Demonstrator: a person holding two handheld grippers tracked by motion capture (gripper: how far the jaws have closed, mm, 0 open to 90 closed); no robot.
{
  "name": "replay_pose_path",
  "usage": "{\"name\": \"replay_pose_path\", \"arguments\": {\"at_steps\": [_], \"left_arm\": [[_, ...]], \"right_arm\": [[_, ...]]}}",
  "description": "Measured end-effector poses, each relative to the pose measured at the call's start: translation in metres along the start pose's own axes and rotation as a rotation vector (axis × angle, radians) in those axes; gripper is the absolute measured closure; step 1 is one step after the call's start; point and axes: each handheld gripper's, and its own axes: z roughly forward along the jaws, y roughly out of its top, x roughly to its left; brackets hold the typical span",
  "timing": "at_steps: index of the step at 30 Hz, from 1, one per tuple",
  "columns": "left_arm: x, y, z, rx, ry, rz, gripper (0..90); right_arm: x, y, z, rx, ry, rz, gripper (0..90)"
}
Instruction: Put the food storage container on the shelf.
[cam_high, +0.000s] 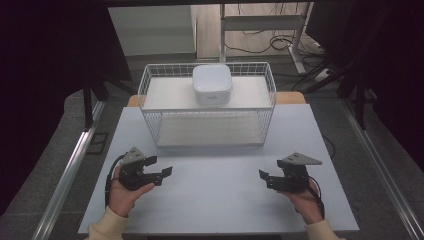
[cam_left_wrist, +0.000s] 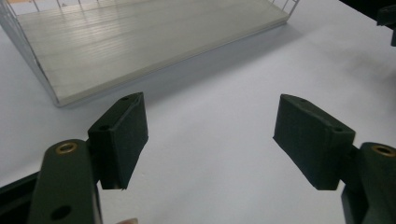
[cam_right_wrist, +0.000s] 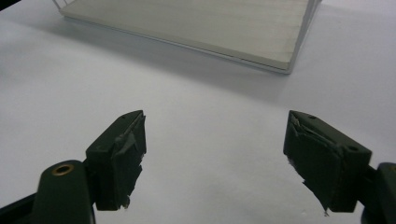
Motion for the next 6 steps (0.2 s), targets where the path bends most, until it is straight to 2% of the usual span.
{"name": "replay_pose_path", "arguments": {"at_steps": [4, 6], "left_arm": [[0.0022, -0.0023, 0.0029, 0.007, 0.006, -0.017, 24.4], [0.0024, -0.0029, 0.0053, 0.017, 0.018, -0.013, 23.8]], "right_arm": [[-0.0025, -0.0006, -0.0018, -0.016, 0.007, 0.019, 19.5], [-0.0035, -0.0009, -0.0019, -0.019, 0.014, 0.028, 18.9]]}}
